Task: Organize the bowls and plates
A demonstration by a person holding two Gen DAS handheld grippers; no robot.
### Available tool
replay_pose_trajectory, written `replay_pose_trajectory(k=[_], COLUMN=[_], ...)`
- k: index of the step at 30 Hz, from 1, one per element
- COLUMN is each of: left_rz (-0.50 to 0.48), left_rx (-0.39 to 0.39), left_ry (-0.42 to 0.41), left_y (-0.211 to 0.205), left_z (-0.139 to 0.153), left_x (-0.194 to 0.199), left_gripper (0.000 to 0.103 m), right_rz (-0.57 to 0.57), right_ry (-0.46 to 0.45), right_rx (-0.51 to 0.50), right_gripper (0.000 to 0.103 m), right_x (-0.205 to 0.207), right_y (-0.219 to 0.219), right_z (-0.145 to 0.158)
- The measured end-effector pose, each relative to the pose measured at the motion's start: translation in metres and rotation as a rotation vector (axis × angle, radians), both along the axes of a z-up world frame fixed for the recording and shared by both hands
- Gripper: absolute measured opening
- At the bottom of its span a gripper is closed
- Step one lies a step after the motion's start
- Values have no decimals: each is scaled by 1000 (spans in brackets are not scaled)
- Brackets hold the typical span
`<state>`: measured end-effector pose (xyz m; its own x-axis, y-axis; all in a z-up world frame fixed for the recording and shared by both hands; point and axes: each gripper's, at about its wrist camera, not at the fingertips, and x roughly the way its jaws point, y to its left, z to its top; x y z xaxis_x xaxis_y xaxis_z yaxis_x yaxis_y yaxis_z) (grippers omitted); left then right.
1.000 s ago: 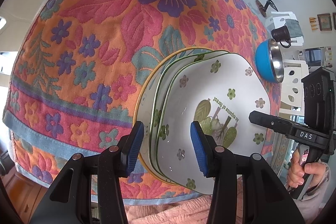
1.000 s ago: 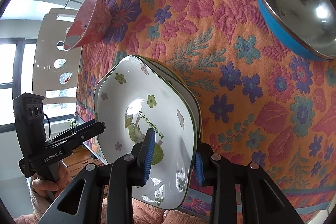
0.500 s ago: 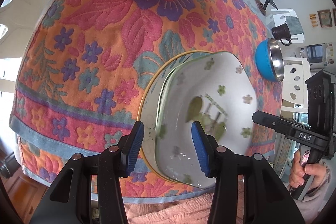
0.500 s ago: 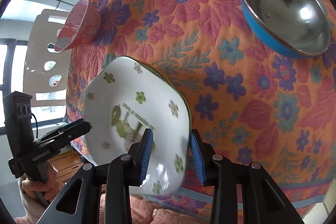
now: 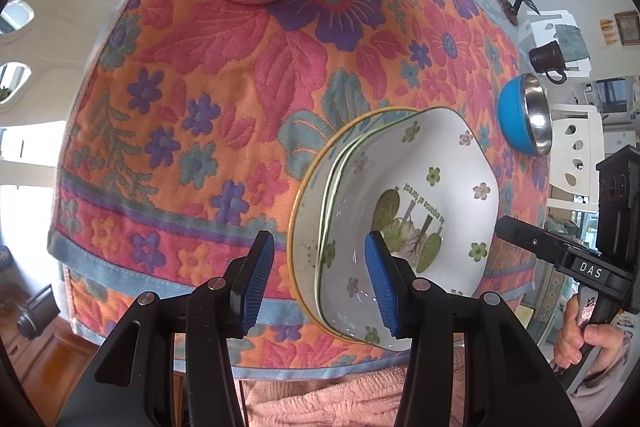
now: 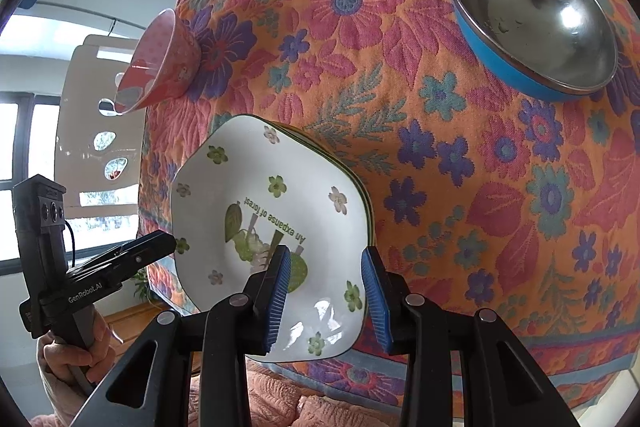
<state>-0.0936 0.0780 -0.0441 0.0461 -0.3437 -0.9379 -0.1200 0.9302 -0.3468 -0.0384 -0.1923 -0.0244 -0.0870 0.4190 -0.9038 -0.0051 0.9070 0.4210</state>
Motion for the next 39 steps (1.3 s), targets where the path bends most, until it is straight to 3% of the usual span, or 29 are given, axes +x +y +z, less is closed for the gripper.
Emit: replay_pose_trajectory(k=[9,15,22,25,28,30,34,37,39], left_rz=[-21,7,36,53,19,-9,-79,-130,-155], left_rx=[28,96,147,91,117,161,163,164,137], left_ry=[-6,12,-64,-118,-189,-231,-268,-263,-236], left_y=[15,29,54,73,83,88,93,86,80], left_z=[16,39,103,139,171,185,179,149,122], left_x=[15,37,84,118,157,191,255,293,312], left_gripper=[45,46,46,46,51,52,52,52,52], right_rz=[-50,14,117,136,137,121,62,-33,-91], right_ry=[-6,-51,-147,-172,-213,-243,-301,-247,-210], right_rx=[20,24,132,182,228,268,265,293,250], right_gripper=[35,35,35,35,36,45,49,49,49], right_x=[2,28,96,134,163,184,219,244,260], right_y=[3,10,27,43,57,67,87,94,100], right_z=[7,32,77,101,128,147,157,130,106])
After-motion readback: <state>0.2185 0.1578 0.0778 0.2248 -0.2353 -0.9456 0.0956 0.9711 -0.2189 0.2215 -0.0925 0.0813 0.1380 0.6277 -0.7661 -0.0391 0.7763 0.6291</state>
